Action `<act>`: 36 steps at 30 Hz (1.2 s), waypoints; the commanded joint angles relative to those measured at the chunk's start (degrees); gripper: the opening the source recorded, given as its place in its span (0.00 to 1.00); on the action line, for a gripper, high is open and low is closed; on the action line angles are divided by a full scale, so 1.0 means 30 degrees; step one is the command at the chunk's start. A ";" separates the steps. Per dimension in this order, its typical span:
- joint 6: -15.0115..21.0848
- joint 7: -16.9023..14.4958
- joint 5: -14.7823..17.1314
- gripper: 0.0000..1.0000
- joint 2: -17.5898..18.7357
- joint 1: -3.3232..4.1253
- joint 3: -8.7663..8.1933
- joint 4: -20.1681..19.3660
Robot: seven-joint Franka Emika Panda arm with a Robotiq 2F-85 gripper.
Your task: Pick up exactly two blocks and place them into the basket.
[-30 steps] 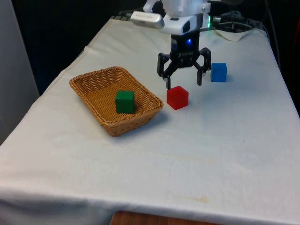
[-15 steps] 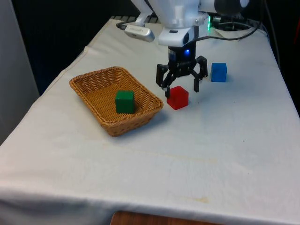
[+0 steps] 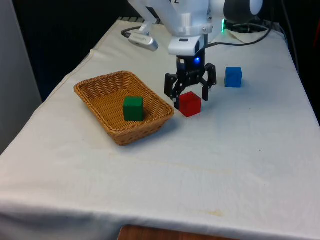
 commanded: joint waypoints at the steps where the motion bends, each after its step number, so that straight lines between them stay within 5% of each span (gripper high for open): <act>1: 0.0267 -0.0516 0.0267 1.00 -0.0134 -0.0134 0.0172 -0.0095; 12: 0.0000 -0.0668 0.0000 1.00 -0.0019 -0.0038 0.0000 -0.0267; 24: 0.1012 -0.1070 0.0095 1.00 -0.0325 0.0172 0.0344 -0.1413; 25: 0.1012 -0.1070 0.0095 0.97 -0.0344 0.0172 0.0344 -0.1432; 30: 0.0745 -0.0955 0.0000 0.26 -0.0248 0.0095 0.0344 -0.1318; 31: 0.1012 -0.1070 0.0095 0.26 -0.0382 0.0172 0.0344 -0.1471; 34: 0.0993 -0.1070 0.0095 0.00 -0.0382 0.0172 0.0344 -0.1471; 36: 0.0993 -0.1070 0.0095 0.00 -0.0382 0.0172 0.0344 -0.1490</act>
